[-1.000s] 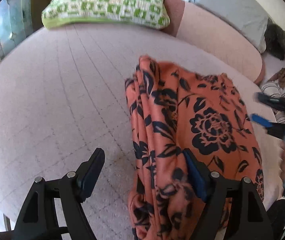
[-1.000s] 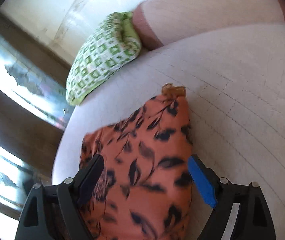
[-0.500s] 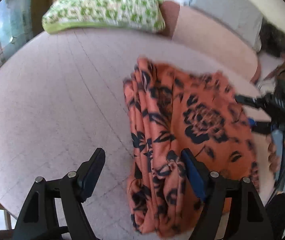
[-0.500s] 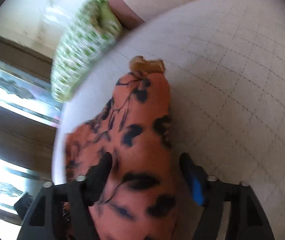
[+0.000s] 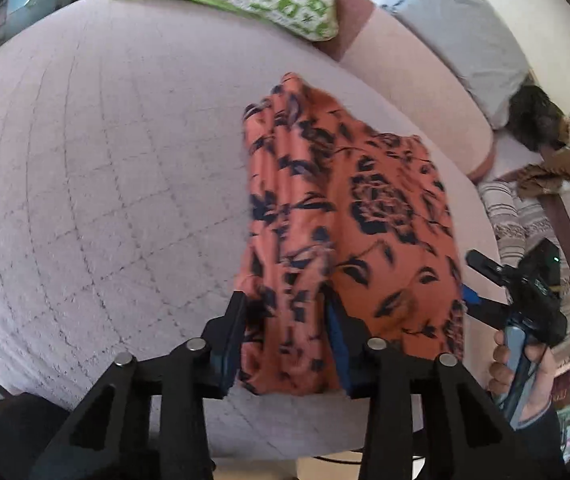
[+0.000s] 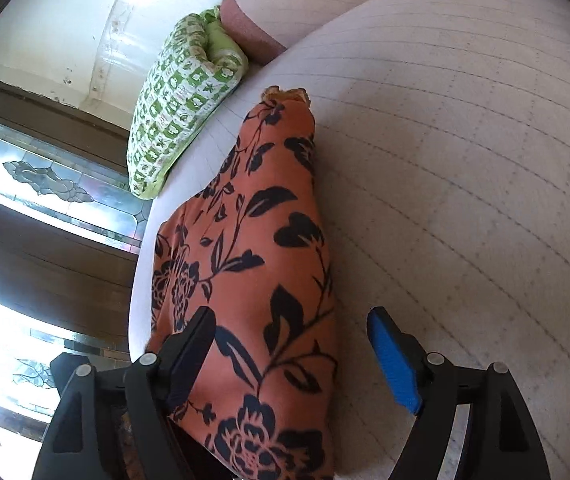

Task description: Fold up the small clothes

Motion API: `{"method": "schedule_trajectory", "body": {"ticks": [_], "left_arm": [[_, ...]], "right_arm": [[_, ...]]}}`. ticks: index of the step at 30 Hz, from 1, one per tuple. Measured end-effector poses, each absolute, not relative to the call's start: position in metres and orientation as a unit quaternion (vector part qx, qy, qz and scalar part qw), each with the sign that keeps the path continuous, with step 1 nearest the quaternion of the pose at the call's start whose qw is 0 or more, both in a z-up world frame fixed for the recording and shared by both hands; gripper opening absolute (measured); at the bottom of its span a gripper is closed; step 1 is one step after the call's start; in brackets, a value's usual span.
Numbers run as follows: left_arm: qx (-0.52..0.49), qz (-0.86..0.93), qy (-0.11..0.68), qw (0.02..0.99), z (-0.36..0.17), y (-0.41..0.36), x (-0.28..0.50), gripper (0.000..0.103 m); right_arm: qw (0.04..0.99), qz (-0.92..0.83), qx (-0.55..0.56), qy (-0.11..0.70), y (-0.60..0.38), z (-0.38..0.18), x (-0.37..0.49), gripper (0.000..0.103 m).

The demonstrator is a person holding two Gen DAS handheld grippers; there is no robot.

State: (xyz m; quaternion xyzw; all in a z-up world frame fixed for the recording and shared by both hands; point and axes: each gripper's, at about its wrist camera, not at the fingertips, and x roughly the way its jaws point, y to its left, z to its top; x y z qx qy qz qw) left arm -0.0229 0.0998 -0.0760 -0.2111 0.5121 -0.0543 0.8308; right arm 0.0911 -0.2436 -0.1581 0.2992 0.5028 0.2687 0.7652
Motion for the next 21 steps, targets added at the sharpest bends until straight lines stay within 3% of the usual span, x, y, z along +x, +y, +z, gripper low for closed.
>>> {"method": "schedule_trajectory", "body": {"ticks": [2,3,10,13,15,16,17,19,21], "left_arm": [[-0.203,-0.06,0.491,0.845,-0.064,0.094,-0.018,0.063],[-0.194,-0.059,0.477,0.855,-0.057,0.092,-0.011,0.066],[-0.199,-0.041,0.512,0.834,-0.097,0.1,0.059,0.065],[-0.202,-0.062,0.509,0.835,-0.111,0.096,0.063,0.054],[-0.201,-0.075,0.508,0.834,-0.116,0.09,0.064,0.038],[-0.201,-0.075,0.506,0.835,-0.117,0.089,0.063,0.034],[-0.201,-0.077,0.505,0.836,-0.116,0.087,0.064,0.03],[-0.192,-0.078,0.5,0.841,-0.11,0.082,0.064,0.027],[-0.177,-0.085,0.486,0.852,-0.098,0.07,0.065,0.026]], "right_arm": [[0.762,0.272,0.31,0.5,-0.247,-0.156,0.095,0.081],[0.761,0.274,0.31,0.5,-0.249,-0.155,0.096,0.081],[0.728,0.302,0.327,0.521,-0.236,-0.163,0.122,0.081],[0.709,0.322,0.321,0.539,-0.218,-0.173,0.127,0.081],[0.717,0.342,0.288,0.535,-0.202,-0.168,0.124,0.082],[0.731,0.35,0.257,0.527,-0.193,-0.162,0.122,0.077],[0.738,0.348,0.245,0.524,-0.189,-0.159,0.122,0.061],[0.739,0.35,0.247,0.52,-0.192,-0.154,0.123,0.041],[0.749,0.36,0.229,0.507,-0.198,-0.138,0.12,0.038]]}}
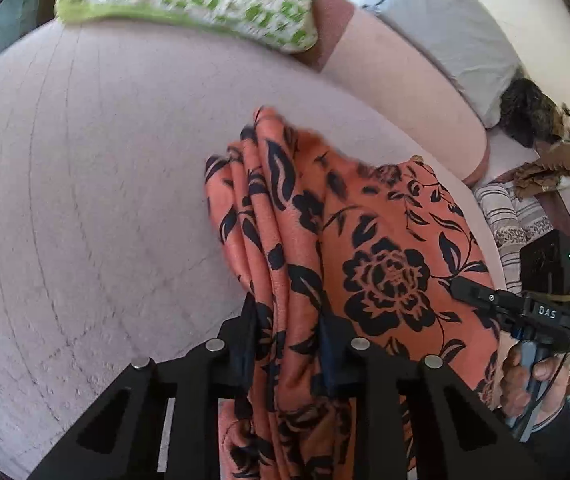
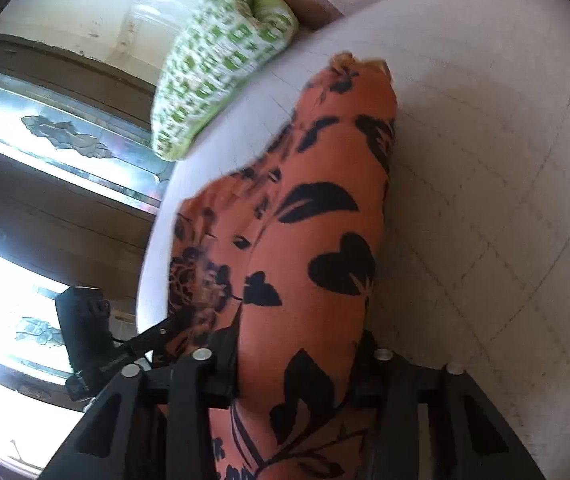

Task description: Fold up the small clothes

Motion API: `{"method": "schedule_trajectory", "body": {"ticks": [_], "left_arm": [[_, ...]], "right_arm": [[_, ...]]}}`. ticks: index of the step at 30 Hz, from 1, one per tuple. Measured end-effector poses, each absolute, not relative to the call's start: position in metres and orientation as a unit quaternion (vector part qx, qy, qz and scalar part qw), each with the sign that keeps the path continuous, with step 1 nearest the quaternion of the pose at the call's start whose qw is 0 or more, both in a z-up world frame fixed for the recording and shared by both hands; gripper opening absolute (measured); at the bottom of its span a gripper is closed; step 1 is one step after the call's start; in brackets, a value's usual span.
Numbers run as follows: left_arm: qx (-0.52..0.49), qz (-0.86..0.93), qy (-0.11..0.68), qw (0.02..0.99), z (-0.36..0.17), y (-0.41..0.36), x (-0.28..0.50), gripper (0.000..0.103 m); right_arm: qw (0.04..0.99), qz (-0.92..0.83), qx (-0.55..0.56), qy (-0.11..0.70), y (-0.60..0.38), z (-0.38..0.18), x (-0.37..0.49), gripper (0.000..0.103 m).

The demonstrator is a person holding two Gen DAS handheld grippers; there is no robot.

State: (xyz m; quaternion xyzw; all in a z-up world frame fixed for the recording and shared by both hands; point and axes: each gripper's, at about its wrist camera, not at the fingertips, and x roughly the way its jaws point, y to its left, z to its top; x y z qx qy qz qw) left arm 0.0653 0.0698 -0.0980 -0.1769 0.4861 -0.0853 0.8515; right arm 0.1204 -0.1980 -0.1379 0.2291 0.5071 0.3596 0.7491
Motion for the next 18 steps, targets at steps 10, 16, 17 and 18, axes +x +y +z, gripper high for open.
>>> {"method": "schedule_trajectory", "body": {"ticks": [10,16,17,18], "left_arm": [[-0.133,-0.145,0.407,0.892,-0.029,-0.009,0.104,0.026],[-0.117,-0.141,0.409,0.894,-0.025,-0.02,0.108,0.026],[-0.115,-0.14,0.412,0.893,-0.029,-0.022,0.112,0.026],[-0.111,-0.138,0.417,0.891,-0.034,-0.026,0.113,0.026]], "right_arm": [[0.812,0.359,0.205,0.412,-0.276,-0.04,0.146,0.038],[0.818,0.343,0.215,0.409,-0.317,-0.046,0.169,0.038],[0.818,0.343,0.216,0.409,-0.321,-0.049,0.167,0.038],[0.817,0.341,0.22,0.41,-0.325,-0.056,0.169,0.038]]}}
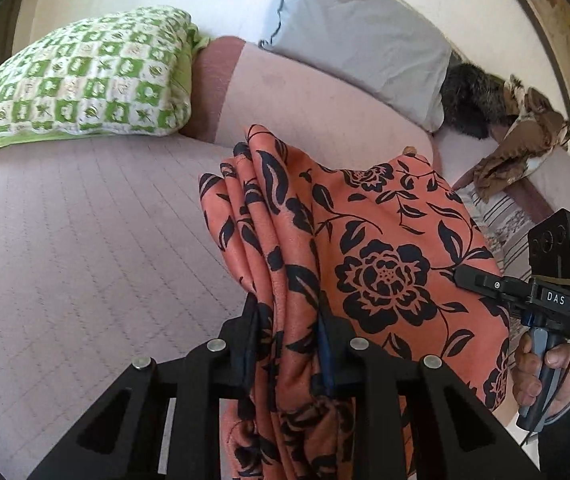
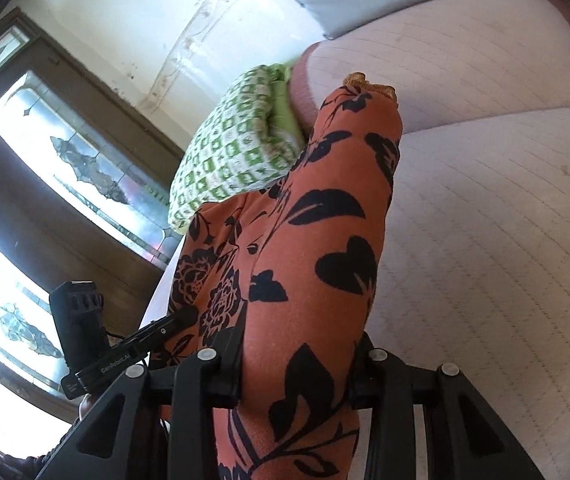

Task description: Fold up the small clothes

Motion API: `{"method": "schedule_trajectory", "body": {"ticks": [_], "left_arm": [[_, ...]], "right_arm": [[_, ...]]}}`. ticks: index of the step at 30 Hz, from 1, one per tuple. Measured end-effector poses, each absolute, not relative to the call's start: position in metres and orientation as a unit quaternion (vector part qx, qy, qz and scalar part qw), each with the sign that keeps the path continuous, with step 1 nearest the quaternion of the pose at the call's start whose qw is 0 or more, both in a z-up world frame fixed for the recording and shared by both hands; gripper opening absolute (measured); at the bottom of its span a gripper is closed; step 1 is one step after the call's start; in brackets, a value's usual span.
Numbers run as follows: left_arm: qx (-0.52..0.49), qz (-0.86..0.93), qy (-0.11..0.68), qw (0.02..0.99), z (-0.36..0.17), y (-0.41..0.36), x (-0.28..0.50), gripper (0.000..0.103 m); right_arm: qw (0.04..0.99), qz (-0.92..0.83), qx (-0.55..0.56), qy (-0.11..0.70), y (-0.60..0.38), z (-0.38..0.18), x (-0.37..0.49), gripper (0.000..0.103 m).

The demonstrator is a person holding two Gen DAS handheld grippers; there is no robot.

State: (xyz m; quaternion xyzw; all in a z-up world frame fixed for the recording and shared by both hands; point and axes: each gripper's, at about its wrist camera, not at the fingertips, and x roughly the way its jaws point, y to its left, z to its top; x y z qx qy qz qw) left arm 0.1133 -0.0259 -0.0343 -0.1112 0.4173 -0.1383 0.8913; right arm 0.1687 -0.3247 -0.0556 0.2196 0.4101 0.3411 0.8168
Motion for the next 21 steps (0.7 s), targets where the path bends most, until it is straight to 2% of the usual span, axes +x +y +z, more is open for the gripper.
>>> {"method": "schedule_trajectory", "body": {"ticks": [7,10,12,13,15,19,21], "left_arm": [[-0.101,-0.128,0.452,0.877,-0.077,-0.042,0.128,0.026],[-0.104,-0.115,0.488,0.859,-0.106,-0.045,0.131,0.03],[-0.098,-0.102,0.495,0.857,-0.117,-0.042,0.128,0.045],[-0.095,-0.095,0.491,0.861,-0.116,-0.038,0.124,0.048],[-0.094,-0.094,0.479,0.868,-0.107,-0.032,0.117,0.05],[-0.064,-0.077,0.424,0.9,-0.069,-0.028,0.11,0.05],[-0.064,-0.086,0.408,0.907,-0.057,-0.031,0.115,0.05]], "right_arm": [[0.808,0.319,0.238,0.435,-0.356,-0.111,0.181,0.038],[0.806,0.294,0.231,0.459,-0.355,-0.134,0.189,0.043],[0.81,0.256,0.214,0.483,-0.36,-0.15,0.19,0.049],[0.81,0.248,0.212,0.487,-0.366,-0.152,0.187,0.053],[0.828,0.224,0.193,0.477,-0.374,-0.144,0.179,0.06],[0.872,0.187,0.159,0.424,-0.378,-0.099,0.164,0.06],[0.878,0.208,0.171,0.395,-0.376,-0.077,0.157,0.065]]}}
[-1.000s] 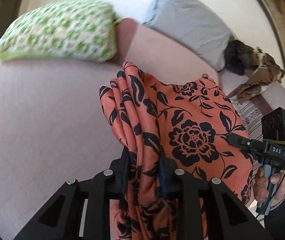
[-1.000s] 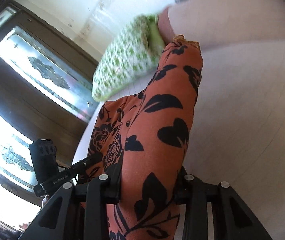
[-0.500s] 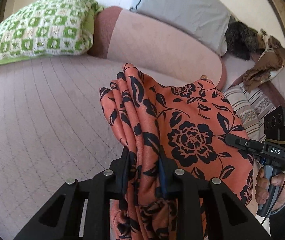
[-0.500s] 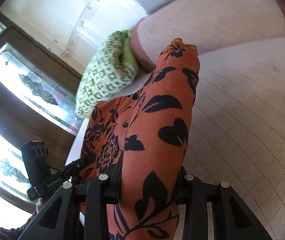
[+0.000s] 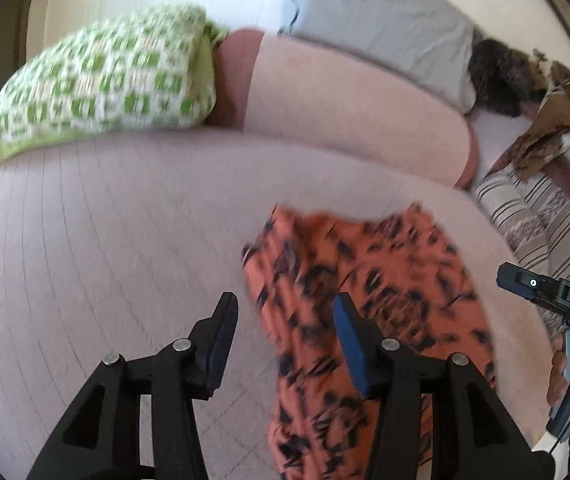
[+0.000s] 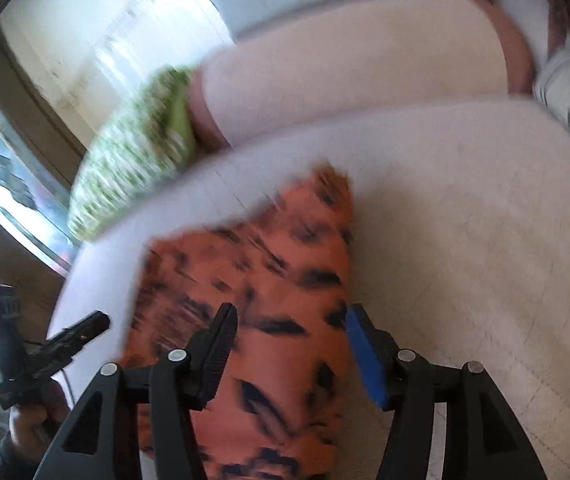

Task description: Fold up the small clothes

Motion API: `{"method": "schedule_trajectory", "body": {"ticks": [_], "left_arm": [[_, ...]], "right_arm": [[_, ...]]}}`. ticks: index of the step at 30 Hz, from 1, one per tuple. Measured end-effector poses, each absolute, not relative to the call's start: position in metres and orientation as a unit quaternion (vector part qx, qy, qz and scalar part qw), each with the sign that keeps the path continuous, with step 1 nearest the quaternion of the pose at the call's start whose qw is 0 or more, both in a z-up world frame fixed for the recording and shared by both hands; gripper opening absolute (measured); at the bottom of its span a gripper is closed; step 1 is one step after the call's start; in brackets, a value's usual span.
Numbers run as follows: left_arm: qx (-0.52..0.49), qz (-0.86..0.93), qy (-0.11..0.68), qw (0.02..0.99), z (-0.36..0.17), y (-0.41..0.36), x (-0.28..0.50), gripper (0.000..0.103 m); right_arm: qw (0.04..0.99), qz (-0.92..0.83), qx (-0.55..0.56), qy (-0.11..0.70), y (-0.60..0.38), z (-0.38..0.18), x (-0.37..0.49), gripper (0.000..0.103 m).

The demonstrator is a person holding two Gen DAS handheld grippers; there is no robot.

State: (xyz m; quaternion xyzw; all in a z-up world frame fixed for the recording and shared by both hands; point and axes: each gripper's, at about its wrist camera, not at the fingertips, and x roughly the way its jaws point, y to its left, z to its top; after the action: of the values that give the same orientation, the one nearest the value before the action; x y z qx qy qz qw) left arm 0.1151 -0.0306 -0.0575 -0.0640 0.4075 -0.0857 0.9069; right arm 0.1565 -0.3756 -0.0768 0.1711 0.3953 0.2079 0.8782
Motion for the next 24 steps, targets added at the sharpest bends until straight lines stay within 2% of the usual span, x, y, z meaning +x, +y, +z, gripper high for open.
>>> {"method": "schedule_trajectory", "body": {"ticks": [1,2,5,6,8,10,13,16,18,24], "left_arm": [[-0.063,-0.096,0.397,0.91,-0.051,-0.036,0.115,0.051],[-0.059,-0.109,0.398,0.909,-0.051,-0.042,0.117,0.051],[-0.034,-0.114,0.438,0.891,-0.075,-0.057,0.131,0.051],[-0.017,-0.092,0.482,0.871,-0.1,-0.06,0.139,0.051],[-0.024,-0.077,0.519,0.851,-0.126,-0.053,0.143,0.054],[-0.045,-0.076,0.501,0.861,-0.123,-0.043,0.138,0.058],[-0.017,-0.078,0.484,0.871,-0.111,-0.049,0.138,0.058],[-0.016,-0.075,0.48,0.874,-0.108,-0.05,0.138,0.058],[-0.015,-0.077,0.476,0.876,-0.104,-0.051,0.133,0.058],[0.008,-0.096,0.44,0.893,-0.088,-0.049,0.1,0.058]], "right_arm": [[0.875,0.226,0.175,0.39,-0.37,-0.07,0.155,0.072],[0.869,0.248,0.183,0.388,-0.365,-0.068,0.155,0.075],[0.834,0.269,0.223,0.426,-0.355,-0.096,0.168,0.075],[0.822,0.26,0.231,0.451,-0.353,-0.112,0.173,0.075],[0.813,0.24,0.241,0.472,-0.351,-0.132,0.176,0.076],[0.819,0.253,0.249,0.451,-0.354,-0.122,0.169,0.076],[0.831,0.263,0.238,0.428,-0.355,-0.104,0.161,0.076],[0.832,0.261,0.233,0.429,-0.352,-0.111,0.166,0.085],[0.818,0.241,0.228,0.47,-0.343,-0.131,0.176,0.085],[0.834,0.271,0.237,0.418,-0.341,-0.093,0.188,0.085]]}}
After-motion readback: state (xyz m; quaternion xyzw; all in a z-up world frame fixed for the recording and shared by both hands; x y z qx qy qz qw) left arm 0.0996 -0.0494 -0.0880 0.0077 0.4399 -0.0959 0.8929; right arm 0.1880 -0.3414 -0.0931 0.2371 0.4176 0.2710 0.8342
